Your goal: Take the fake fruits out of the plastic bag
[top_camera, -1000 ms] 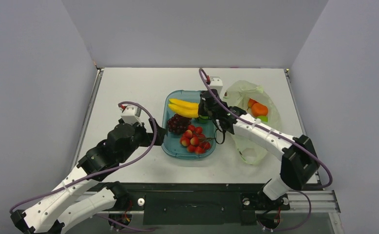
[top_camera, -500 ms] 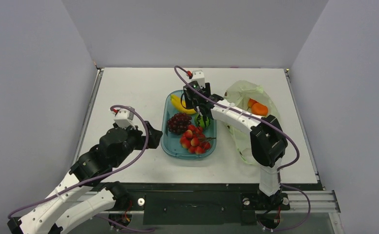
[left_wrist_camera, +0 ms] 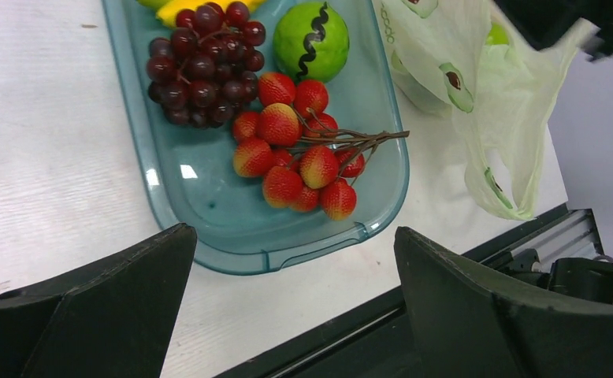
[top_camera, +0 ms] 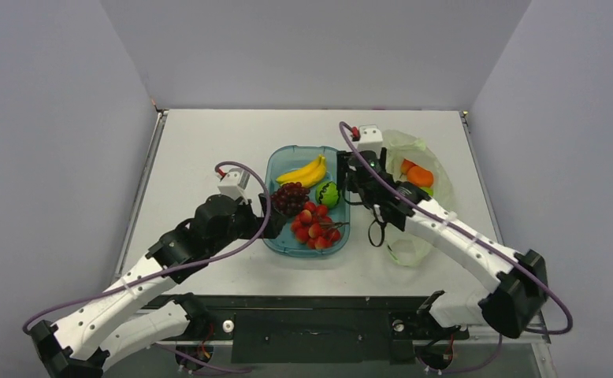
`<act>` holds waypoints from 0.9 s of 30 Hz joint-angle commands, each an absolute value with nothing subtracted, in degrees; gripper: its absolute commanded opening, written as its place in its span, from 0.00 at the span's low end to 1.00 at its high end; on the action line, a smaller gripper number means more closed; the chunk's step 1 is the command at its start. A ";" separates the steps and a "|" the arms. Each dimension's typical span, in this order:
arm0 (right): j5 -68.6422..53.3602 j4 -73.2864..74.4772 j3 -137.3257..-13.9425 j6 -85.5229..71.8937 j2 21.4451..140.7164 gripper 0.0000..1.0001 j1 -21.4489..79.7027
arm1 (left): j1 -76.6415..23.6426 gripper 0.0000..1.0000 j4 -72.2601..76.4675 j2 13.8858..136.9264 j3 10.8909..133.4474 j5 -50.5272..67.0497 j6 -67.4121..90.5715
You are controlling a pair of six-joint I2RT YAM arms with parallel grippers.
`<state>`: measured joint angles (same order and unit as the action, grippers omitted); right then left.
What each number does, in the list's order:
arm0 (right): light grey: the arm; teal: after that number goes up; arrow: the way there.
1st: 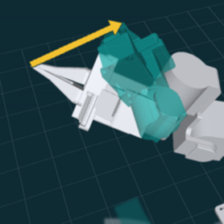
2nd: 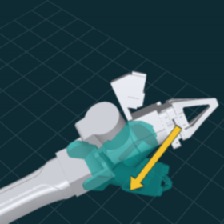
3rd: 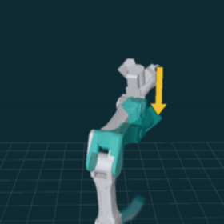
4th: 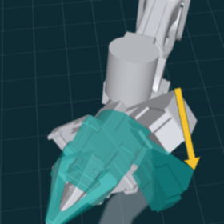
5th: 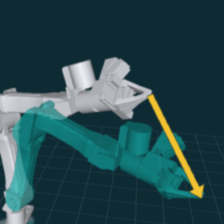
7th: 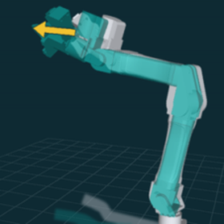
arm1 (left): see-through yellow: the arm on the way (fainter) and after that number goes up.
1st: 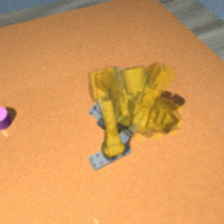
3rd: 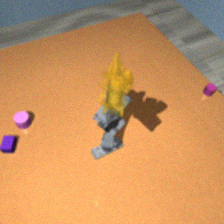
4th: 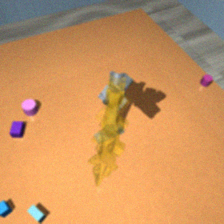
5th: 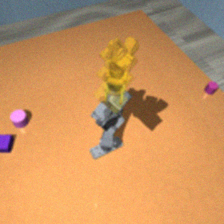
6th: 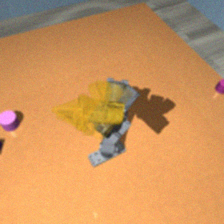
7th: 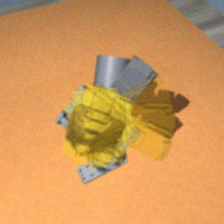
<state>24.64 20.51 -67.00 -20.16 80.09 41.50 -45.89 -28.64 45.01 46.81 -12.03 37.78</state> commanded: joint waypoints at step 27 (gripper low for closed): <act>8.76 26.24 -47.37 -33.73 58.77 0.51 7.56 | -60.70 0.84 10.85 107.37 73.95 10.07 46.23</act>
